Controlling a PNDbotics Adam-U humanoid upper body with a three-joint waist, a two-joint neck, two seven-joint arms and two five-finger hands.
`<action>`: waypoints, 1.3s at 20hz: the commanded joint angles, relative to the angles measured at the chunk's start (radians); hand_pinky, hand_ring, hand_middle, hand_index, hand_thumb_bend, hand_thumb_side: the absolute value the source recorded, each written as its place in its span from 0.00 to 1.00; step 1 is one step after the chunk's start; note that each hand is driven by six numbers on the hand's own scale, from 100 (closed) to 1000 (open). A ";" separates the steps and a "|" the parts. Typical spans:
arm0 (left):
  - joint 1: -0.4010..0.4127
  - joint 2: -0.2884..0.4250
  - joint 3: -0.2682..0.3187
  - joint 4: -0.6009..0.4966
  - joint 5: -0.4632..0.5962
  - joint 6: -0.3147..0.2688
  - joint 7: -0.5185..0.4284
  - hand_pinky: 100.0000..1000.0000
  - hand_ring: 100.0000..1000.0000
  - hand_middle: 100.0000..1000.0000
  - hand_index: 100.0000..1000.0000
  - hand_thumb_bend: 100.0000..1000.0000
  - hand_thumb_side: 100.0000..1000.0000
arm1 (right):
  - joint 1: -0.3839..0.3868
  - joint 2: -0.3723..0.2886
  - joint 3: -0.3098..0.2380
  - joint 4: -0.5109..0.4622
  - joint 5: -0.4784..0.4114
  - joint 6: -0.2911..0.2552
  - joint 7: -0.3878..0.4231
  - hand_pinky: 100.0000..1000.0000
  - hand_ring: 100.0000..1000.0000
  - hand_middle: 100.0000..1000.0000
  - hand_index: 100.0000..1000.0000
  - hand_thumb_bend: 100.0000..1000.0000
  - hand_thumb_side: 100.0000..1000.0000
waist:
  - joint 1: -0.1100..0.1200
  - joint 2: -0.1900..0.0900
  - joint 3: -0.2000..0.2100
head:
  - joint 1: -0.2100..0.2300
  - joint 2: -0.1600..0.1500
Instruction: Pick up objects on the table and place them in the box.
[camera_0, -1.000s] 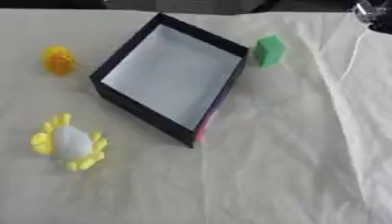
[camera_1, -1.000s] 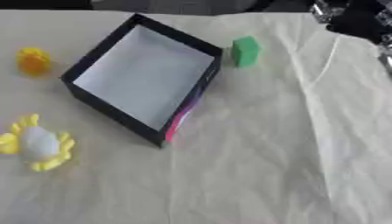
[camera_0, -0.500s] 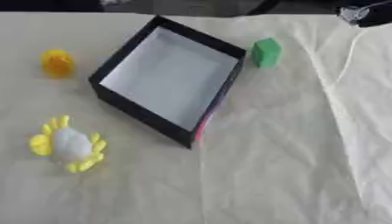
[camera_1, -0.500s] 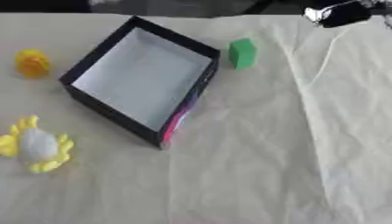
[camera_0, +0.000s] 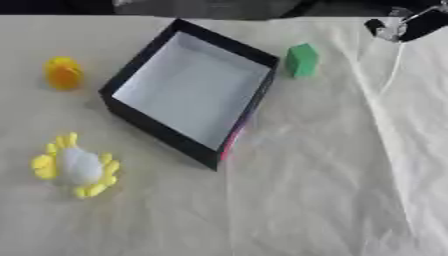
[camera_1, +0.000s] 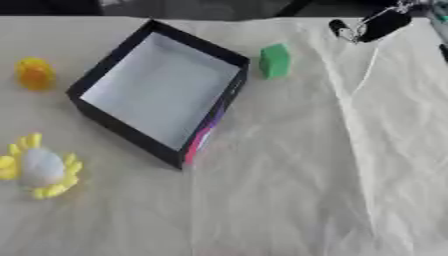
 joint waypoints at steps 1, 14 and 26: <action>-0.004 0.029 -0.002 -0.009 0.005 -0.001 -0.005 0.83 0.81 0.72 0.79 0.00 0.64 | -0.036 -0.010 0.006 0.001 0.015 -0.007 0.029 0.98 0.86 0.81 0.88 0.00 0.34 | -0.008 -0.041 0.000 | -0.004 -0.002; -0.010 0.027 -0.007 -0.007 0.006 0.003 -0.012 0.83 0.81 0.72 0.79 0.00 0.64 | -0.081 0.034 0.080 0.011 0.163 -0.001 -0.003 1.00 0.88 0.83 0.92 0.19 0.64 | -0.018 -0.036 0.006 | -0.018 -0.002; -0.014 0.023 -0.007 -0.007 0.006 0.007 -0.011 0.83 0.81 0.72 0.79 0.00 0.64 | -0.090 0.057 0.100 0.053 0.296 -0.027 -0.050 1.00 0.90 0.86 0.96 0.33 0.69 | -0.025 -0.021 0.016 | -0.025 -0.002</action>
